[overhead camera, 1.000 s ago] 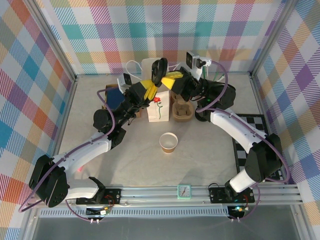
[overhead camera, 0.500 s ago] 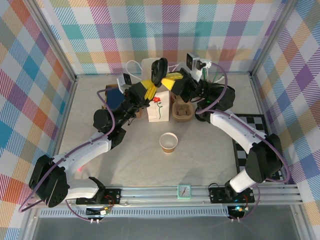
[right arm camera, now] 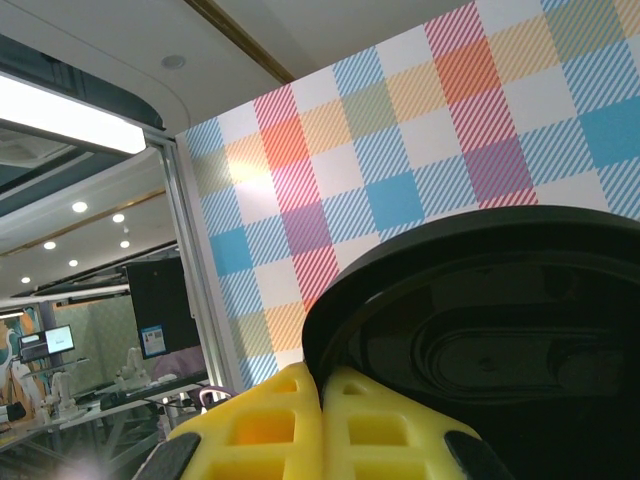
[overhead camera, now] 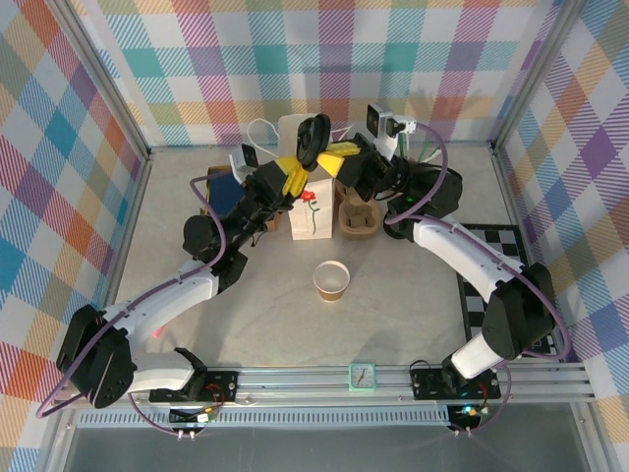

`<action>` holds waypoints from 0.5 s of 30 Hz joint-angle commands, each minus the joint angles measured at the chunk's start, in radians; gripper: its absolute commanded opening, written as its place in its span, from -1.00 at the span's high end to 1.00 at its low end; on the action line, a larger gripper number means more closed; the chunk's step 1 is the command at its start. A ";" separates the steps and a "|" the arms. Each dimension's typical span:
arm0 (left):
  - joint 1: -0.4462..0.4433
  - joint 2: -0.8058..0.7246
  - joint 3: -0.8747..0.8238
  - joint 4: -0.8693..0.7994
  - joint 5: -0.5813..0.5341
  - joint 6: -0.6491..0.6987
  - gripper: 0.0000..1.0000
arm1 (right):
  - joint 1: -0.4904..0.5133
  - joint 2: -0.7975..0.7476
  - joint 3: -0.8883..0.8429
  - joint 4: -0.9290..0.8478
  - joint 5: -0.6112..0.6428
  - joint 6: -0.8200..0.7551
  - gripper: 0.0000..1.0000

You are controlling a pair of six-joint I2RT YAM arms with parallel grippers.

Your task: Pack the takeout coffee

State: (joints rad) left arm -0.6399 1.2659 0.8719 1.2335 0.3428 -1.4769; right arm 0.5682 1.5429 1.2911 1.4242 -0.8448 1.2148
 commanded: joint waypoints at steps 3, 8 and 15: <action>-0.009 -0.054 0.020 0.114 0.008 0.001 0.47 | 0.007 0.005 -0.031 -0.018 -0.016 -0.009 1.00; -0.009 -0.057 0.022 0.115 0.007 0.000 0.52 | 0.007 -0.001 -0.049 -0.018 -0.003 -0.014 1.00; -0.009 -0.061 0.021 0.115 0.004 0.001 0.62 | 0.007 0.005 -0.053 -0.018 0.016 -0.009 1.00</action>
State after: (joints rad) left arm -0.6399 1.2594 0.8719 1.2327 0.3279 -1.4769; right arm 0.5709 1.5383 1.2686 1.4334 -0.8185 1.2110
